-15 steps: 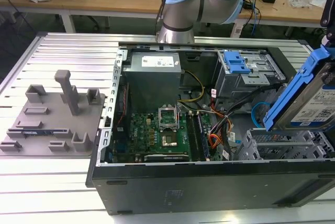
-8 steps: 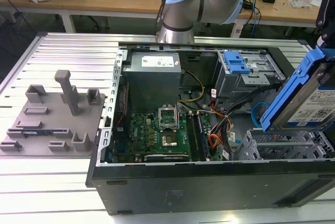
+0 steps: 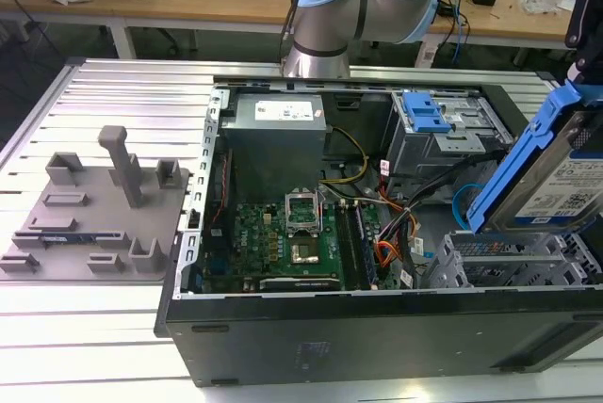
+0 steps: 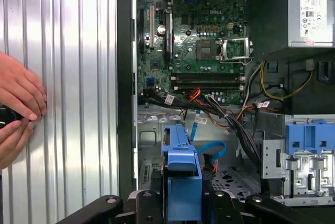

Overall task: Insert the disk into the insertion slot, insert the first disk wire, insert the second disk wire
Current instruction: 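Insert the disk into the insertion slot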

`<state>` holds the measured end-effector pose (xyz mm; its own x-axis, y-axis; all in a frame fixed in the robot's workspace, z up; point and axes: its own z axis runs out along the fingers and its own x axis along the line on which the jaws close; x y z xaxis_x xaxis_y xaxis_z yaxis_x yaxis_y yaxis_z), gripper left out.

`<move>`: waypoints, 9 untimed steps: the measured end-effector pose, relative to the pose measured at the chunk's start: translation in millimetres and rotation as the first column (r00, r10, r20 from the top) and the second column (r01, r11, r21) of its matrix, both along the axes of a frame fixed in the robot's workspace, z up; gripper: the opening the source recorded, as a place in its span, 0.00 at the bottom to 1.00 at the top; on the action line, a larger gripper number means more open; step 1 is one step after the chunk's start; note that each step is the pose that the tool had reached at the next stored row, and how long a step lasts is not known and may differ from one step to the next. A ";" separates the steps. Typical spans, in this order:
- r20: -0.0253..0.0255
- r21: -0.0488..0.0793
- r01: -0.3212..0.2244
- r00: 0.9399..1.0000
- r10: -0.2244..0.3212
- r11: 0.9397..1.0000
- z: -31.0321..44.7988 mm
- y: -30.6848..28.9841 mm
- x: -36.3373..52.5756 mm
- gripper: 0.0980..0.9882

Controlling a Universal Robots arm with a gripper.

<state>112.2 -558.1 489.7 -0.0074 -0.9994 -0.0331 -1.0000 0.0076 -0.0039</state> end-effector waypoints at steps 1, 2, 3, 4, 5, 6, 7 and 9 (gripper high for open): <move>0.000 0.000 0.000 1.000 0.000 1.000 -0.2 0.7 0.0 0.30; 0.000 0.000 0.000 1.000 0.000 1.000 -0.4 1.6 0.0 0.30; 0.000 0.000 0.000 1.000 0.000 1.000 -0.6 2.4 0.0 0.30; 0.000 0.000 0.000 1.000 0.000 1.000 -0.8 3.1 0.0 0.30; 0.000 0.000 0.000 1.000 0.000 1.000 -1.0 4.0 0.0 0.30; 0.000 0.000 0.000 1.000 0.000 1.000 -1.6 4.7 0.0 0.30; 0.000 0.000 0.000 1.000 0.000 1.000 -2.0 4.7 0.0 0.30; 0.000 -0.001 0.000 1.000 0.000 1.000 -3.3 4.9 0.0 0.30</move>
<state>112.2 -553.2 486.5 -0.0072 -0.9994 -0.0326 -1.0000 0.0073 -0.0039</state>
